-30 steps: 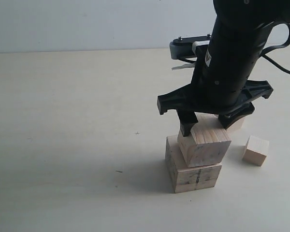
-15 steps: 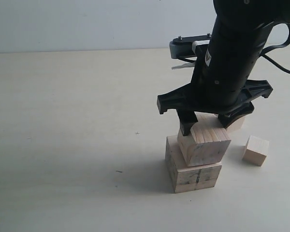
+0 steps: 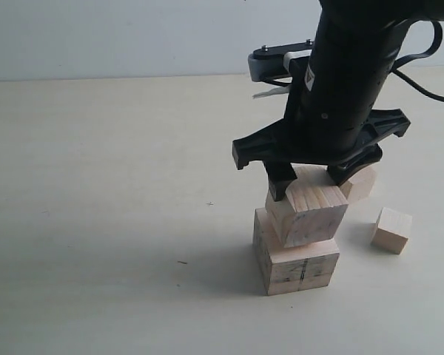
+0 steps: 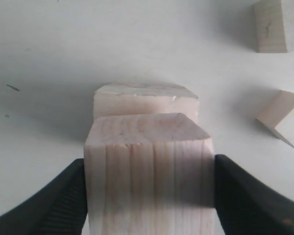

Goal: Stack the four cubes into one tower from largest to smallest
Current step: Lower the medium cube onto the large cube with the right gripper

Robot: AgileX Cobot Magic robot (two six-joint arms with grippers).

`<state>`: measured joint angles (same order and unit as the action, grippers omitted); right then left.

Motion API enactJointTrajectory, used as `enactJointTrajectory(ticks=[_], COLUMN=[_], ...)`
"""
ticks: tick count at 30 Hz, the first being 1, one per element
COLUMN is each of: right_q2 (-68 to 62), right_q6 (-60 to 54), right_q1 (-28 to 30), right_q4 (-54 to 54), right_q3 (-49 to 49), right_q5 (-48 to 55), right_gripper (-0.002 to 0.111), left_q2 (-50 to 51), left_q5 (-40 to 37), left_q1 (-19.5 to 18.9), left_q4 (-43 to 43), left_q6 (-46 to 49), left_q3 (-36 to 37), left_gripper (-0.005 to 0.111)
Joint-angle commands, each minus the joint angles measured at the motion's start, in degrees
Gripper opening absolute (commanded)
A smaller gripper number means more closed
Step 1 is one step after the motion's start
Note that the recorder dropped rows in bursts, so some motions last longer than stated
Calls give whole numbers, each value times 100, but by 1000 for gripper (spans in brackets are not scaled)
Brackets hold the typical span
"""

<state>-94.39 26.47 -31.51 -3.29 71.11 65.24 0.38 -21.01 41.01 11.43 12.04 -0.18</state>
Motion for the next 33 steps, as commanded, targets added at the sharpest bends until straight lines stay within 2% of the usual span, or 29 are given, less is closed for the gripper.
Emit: enactJointTrajectory(ticks=[1, 33], right_q2=[-33, -245], right_q6=[-42, -40], right_q1=[-16, -86], right_q4=[-92, -175], right_q3=[82, 71], right_q5=[87, -119], right_gripper=[21, 21], left_q2=[-38, -38], left_q5=[35, 35], left_q1=[-6, -6], left_q4=[-17, -17], left_q6=[2, 2], left_q3=[18, 18], left_gripper=[0, 0])
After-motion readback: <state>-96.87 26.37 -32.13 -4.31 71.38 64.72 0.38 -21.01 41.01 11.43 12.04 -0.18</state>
